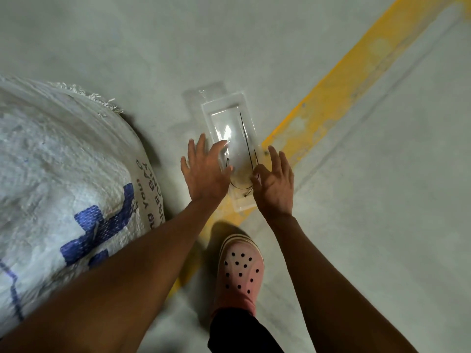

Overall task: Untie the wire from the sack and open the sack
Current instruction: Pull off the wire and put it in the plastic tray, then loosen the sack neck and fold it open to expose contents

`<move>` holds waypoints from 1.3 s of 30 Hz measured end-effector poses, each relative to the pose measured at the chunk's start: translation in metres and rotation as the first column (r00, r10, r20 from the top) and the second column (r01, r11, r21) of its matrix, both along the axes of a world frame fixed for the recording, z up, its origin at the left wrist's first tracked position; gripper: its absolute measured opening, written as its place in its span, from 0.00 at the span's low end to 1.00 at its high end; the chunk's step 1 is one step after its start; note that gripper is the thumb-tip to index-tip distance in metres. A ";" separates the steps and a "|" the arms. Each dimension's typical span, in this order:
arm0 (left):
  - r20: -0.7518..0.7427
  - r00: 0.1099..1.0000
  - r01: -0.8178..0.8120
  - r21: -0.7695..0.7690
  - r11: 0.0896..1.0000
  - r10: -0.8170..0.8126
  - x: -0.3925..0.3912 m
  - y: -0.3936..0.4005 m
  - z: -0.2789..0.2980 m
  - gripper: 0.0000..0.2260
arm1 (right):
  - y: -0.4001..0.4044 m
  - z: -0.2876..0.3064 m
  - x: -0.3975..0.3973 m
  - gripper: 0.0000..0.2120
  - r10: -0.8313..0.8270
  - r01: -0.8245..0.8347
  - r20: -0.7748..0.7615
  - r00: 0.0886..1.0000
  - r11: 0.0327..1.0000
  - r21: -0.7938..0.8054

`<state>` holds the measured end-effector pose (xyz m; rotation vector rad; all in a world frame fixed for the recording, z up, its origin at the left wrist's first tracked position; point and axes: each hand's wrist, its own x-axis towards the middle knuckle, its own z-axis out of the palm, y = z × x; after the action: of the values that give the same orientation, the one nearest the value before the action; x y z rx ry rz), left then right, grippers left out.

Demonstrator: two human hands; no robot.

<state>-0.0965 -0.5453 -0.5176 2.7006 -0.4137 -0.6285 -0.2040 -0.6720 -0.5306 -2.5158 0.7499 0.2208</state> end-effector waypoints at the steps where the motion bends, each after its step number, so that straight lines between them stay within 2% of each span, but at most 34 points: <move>1: -0.010 1.000 0.011 0.001 1.000 -0.011 0.000 0.003 0.009 0.29 | -0.003 0.007 -0.004 0.12 0.023 -0.023 0.010 1.000 0.999 0.049; 3: -0.046 0.999 0.025 -0.016 1.000 -0.025 0.003 0.011 0.033 0.33 | -0.010 0.026 -0.010 0.26 0.080 -0.074 -0.047 0.996 0.989 0.126; 5: -0.085 0.995 0.056 -0.031 0.998 -0.058 0.011 0.017 0.065 0.43 | -0.018 0.052 -0.007 0.41 0.129 -0.109 -0.116 0.985 0.980 0.168; 6: -0.078 0.993 0.082 -0.036 0.996 -0.084 0.018 0.019 0.081 0.49 | -0.022 0.068 -0.001 0.47 0.147 -0.123 -0.131 0.980 0.976 0.179; 8: -0.044 0.994 0.101 -0.045 0.994 -0.103 0.036 0.022 0.116 0.53 | -0.030 0.105 0.018 0.52 0.176 -0.149 -0.132 0.976 0.970 0.194; 11: -0.001 0.991 0.132 -0.027 0.991 -0.132 0.072 0.028 0.177 0.59 | -0.035 0.173 0.061 0.55 0.240 -0.217 -0.111 0.964 0.959 0.185; 14: 0.021 0.989 0.144 -0.022 0.989 -0.143 0.111 0.039 0.245 0.49 | -0.030 0.248 0.110 0.58 0.309 -0.296 -0.043 0.950 0.936 0.189; 17: 0.106 0.982 0.157 -0.015 0.987 -0.155 0.149 0.066 0.313 0.54 | -0.012 0.325 0.160 0.60 0.389 -0.385 0.017 0.921 0.904 0.187; 21: 0.146 0.976 0.168 -0.019 0.986 -0.163 0.182 0.143 0.403 0.58 | 0.033 0.416 0.213 0.64 0.506 -0.510 0.073 0.860 0.839 0.190; 25: 0.096 0.988 0.123 -0.049 0.991 -0.118 0.185 0.249 0.473 0.58 | 0.099 0.478 0.242 0.66 0.623 -0.628 0.097 0.776 0.749 0.212; 31: 0.055 0.996 -0.062 -0.110 0.992 0.069 0.142 0.407 0.511 0.59 | 0.228 0.501 0.244 0.66 0.786 -0.768 0.070 0.615 0.577 0.278; 35: 0.016 0.983 -0.178 -0.197 0.964 0.185 0.094 0.489 0.504 0.56 | 0.313 0.488 0.222 0.65 0.860 -0.829 0.057 0.508 0.470 0.304; 39: -0.013 0.974 -0.218 -0.343 0.914 0.227 0.047 0.546 0.488 0.52 | 0.381 0.475 0.200 0.64 0.902 -0.862 0.049 0.429 0.393 0.319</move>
<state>-0.0493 0.0006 -0.0299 2.3770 -0.1939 -0.4110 -0.0042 -0.2914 -0.0556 -2.3323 -0.6853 0.8087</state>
